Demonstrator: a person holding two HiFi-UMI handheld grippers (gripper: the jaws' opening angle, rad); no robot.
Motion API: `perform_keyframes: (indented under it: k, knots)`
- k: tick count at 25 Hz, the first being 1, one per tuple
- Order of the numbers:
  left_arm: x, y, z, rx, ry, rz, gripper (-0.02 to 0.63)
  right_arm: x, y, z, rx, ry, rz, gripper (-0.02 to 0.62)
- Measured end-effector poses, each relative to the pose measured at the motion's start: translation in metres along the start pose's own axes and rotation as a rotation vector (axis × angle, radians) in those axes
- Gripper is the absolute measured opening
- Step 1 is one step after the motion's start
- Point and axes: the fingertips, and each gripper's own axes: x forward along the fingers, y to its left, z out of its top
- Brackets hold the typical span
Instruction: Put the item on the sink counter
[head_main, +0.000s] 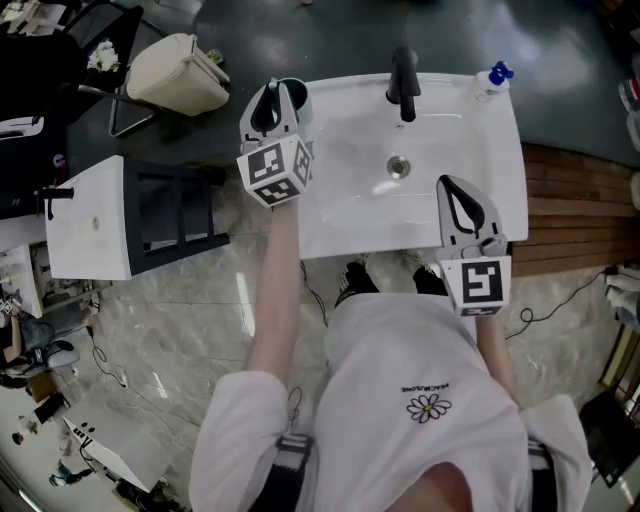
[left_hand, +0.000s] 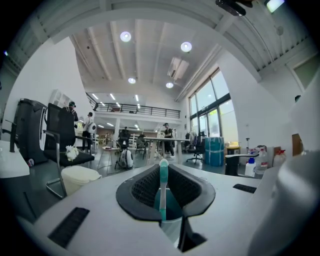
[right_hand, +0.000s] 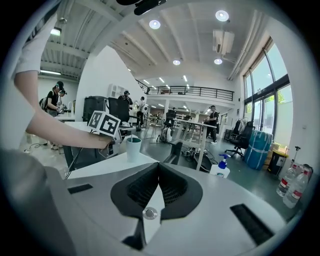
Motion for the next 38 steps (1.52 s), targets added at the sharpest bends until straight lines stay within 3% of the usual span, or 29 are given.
perform_keyframes:
  k: [10,15,28,33,38]
  knots:
    - [0.001,-0.003,-0.004,0.031,0.027,-0.007,0.061,-0.004,0.000,0.005,-0.001,-0.008,-0.003,0.012]
    - [-0.002,-0.002,-0.008,0.002,0.047,-0.007,0.127,-0.006,0.003,0.005,-0.004,-0.011,0.007,0.012]
    - [-0.012,0.003,0.004,0.004,0.018,0.018,0.129,-0.006,0.007,0.008,-0.021,-0.038,0.031,0.012]
    - [-0.017,0.001,0.028,0.030,-0.037,0.022,0.127,-0.006,0.007,0.018,-0.026,-0.068,0.038,0.012]
    - [-0.024,-0.005,0.076,0.034,-0.115,0.008,0.094,-0.002,0.004,0.043,-0.050,-0.147,0.044,0.012]
